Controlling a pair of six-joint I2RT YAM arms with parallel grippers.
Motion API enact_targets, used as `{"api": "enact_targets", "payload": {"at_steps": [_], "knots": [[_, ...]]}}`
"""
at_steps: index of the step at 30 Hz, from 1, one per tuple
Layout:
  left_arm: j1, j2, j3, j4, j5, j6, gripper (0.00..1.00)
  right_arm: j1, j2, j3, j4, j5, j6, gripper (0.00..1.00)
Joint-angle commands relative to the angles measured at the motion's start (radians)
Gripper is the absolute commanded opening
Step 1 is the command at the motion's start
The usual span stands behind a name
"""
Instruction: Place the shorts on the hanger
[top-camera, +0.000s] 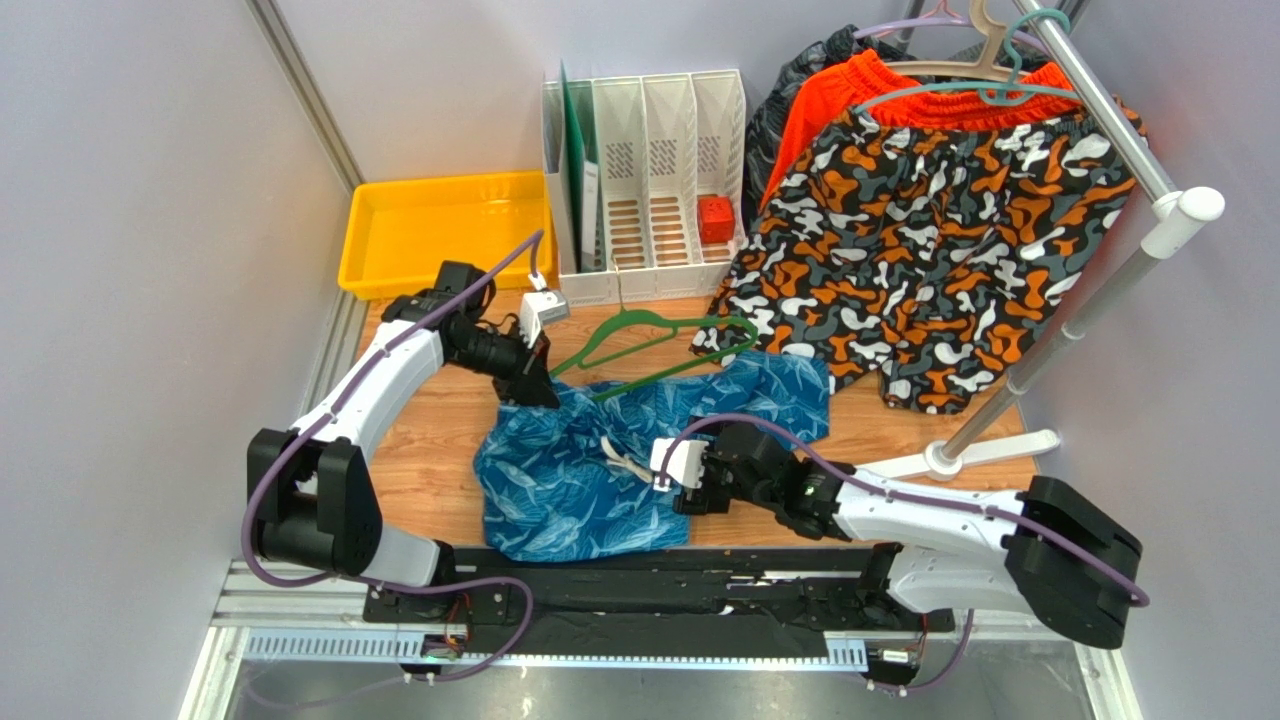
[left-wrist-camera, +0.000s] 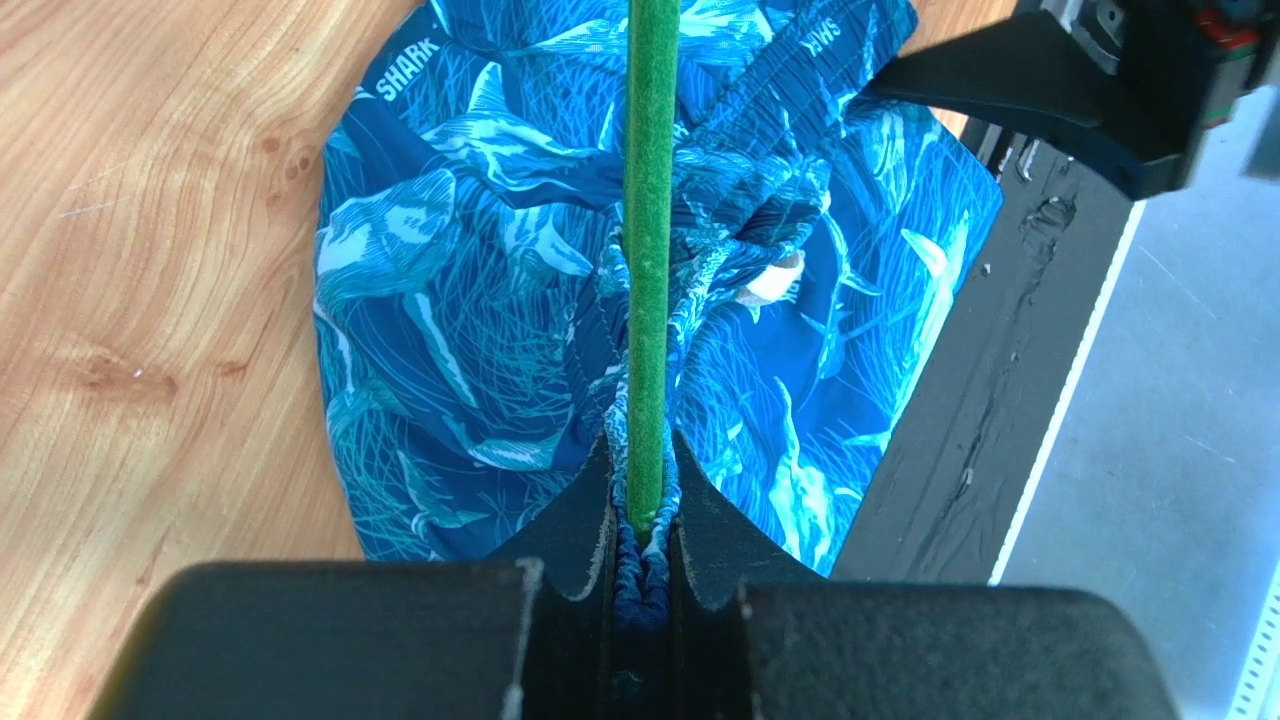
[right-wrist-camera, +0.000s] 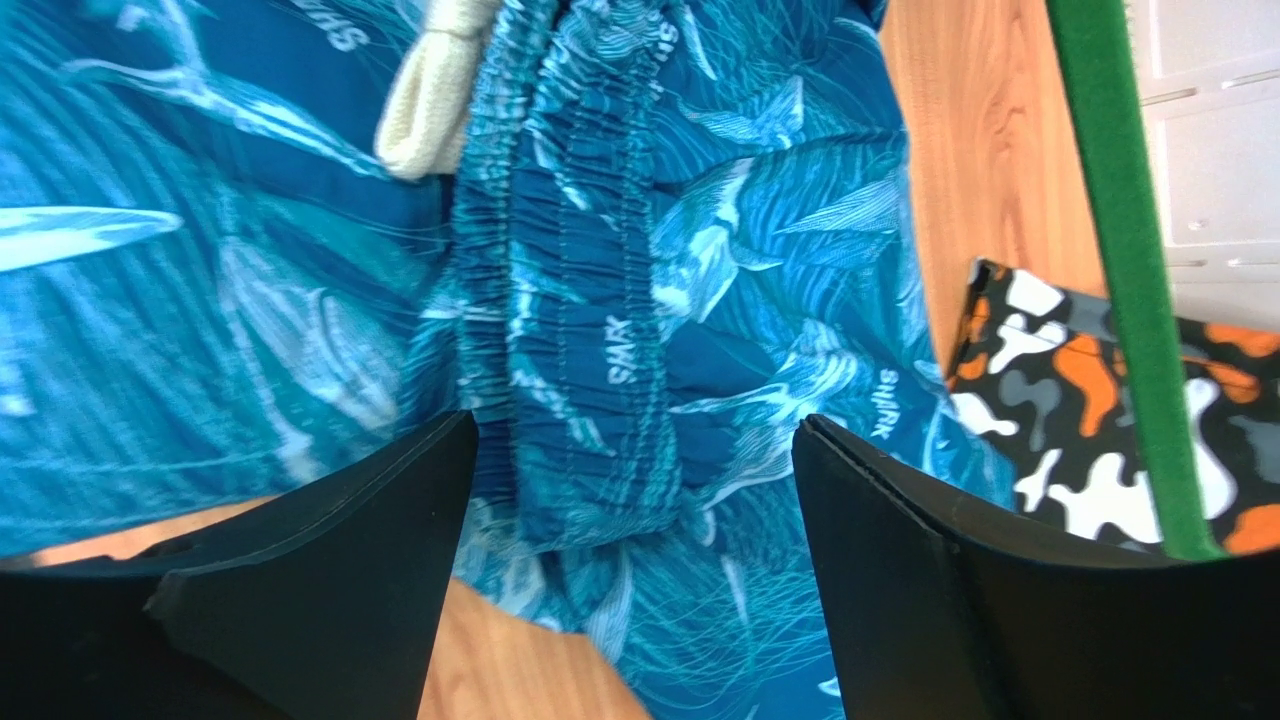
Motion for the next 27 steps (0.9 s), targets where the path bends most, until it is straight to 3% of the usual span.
{"api": "enact_targets", "payload": {"at_steps": [1, 10, 16, 20, 23, 24, 25, 27], "knots": [[0.007, -0.003, 0.032, 0.005, 0.072, 0.019, 0.0, 0.0, 0.053, 0.014, 0.151, 0.082, -0.088, 0.8], [0.033, -0.005, 0.019, 0.002, 0.092, 0.031, 0.0, -0.114, 0.125, 0.029, 0.204, 0.143, -0.08, 0.7], [0.065, 0.035, 0.02, -0.006, 0.125, 0.016, 0.0, -0.157, 0.225, 0.014, 0.351, 0.166, -0.148, 0.73], [0.07, 0.05, 0.026, -0.016, 0.142, 0.009, 0.0, -0.218, 0.294, 0.105, 0.343, 0.168, -0.109, 0.73], [0.079, 0.024, 0.02, -0.018, 0.13, 0.014, 0.0, -0.281, 0.286, 0.174, 0.222, 0.131, -0.03, 0.4], [0.091, 0.006, 0.017, -0.023, 0.125, 0.016, 0.0, -0.298, 0.266, 0.213, 0.18, 0.119, -0.008, 0.14], [0.103, -0.003, 0.017, -0.026, 0.124, 0.02, 0.0, -0.328, 0.254, 0.228, 0.108, 0.098, 0.036, 0.04], [0.143, -0.028, 0.012, -0.032, 0.125, 0.028, 0.0, -0.353, 0.198, 0.248, 0.012, 0.043, 0.073, 0.0]]}}
